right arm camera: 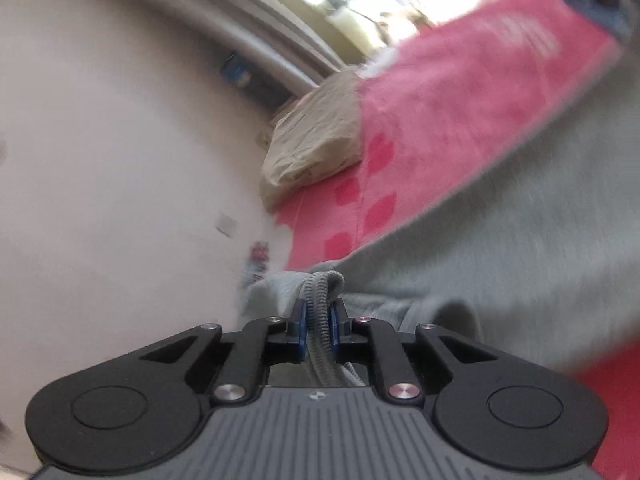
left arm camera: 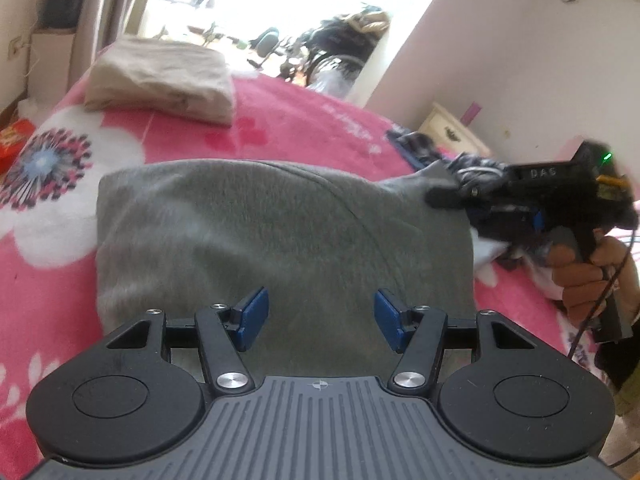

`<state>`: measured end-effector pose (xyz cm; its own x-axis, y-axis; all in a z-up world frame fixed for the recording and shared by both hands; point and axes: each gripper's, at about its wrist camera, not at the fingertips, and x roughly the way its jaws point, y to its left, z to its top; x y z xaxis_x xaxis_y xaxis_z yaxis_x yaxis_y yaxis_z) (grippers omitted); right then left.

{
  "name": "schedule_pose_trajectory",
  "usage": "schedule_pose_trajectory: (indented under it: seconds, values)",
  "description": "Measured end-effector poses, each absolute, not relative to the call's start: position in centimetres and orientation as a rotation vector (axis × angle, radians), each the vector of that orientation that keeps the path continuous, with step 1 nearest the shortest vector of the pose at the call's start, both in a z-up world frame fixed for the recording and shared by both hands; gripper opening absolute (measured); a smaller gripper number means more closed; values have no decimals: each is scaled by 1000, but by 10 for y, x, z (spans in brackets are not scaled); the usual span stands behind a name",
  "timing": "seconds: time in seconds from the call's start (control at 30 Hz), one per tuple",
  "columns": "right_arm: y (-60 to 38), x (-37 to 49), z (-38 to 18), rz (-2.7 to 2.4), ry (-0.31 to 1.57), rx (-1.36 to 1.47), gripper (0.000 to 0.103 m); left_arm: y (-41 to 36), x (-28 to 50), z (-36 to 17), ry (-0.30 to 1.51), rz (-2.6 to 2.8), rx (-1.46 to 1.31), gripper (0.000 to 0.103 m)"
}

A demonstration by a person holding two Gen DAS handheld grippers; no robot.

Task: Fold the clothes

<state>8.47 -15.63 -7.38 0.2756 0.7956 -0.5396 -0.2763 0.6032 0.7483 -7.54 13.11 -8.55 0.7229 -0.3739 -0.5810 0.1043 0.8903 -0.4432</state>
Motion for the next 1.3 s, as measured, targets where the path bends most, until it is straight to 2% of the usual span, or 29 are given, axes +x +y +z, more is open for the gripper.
schedule_pose_trajectory:
  seconds: [0.2, 0.37, 0.43, 0.5, 0.6, 0.7, 0.83, 0.93, 1.03, 1.3]
  values:
    - [-175, 114, -128, 612, 1212, 647, 13, 104, -52, -89, 730, -331, -341, 59]
    - [-174, 112, -133, 607, 1163, 592, 17, 87, -38, -103, 766, -339, -277, 58]
    - [-184, 102, -129, 585, 1142, 590, 23, 80, -33, -109, 781, -342, -251, 59]
    - [-194, 92, -125, 564, 1122, 587, 42, 73, -28, -114, 795, -345, -226, 59]
    - [-209, 76, -119, 531, 1092, 583, 61, 62, -20, -123, 816, -349, -187, 59]
    - [-224, 71, -131, 537, 1144, 657, 69, 52, -12, -131, 837, -353, -148, 59]
    - [-226, 75, -154, 609, 1226, 741, 72, 49, -10, -134, 840, -360, -131, 60]
    - [-228, 78, -171, 664, 1286, 804, 82, 51, -12, -135, 833, -367, -137, 61]
    - [-230, 81, -189, 719, 1346, 868, 83, 54, -13, -137, 827, -375, -155, 61]
    - [-204, 86, -191, 854, 1352, 790, 83, 51, -11, -137, 836, -378, -141, 62]
